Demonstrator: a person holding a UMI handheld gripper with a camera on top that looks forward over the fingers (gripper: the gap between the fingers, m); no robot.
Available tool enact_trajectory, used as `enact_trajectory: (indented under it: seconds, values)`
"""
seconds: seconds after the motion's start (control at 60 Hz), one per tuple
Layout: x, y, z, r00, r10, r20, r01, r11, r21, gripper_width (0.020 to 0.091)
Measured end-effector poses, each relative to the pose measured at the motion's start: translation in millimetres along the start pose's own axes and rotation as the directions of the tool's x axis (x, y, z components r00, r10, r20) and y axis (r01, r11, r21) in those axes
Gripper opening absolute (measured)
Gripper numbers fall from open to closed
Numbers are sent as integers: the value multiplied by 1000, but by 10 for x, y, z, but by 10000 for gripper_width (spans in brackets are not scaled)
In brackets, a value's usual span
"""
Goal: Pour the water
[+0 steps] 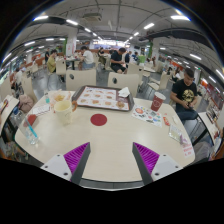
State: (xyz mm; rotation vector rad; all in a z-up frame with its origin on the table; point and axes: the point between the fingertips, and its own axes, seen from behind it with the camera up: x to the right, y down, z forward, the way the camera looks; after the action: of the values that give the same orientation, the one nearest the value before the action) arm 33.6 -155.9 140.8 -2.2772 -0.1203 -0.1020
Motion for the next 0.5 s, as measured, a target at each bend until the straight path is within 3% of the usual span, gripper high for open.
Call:
enact_trajectory:
  seconds: [0.3, 0.5]
  values:
    - [-611, 484, -192, 999, -17, -43, 15, 999, -44, 853]
    - [-1843, 747, -382, 999, -15, 49, 17, 999, -46, 854]
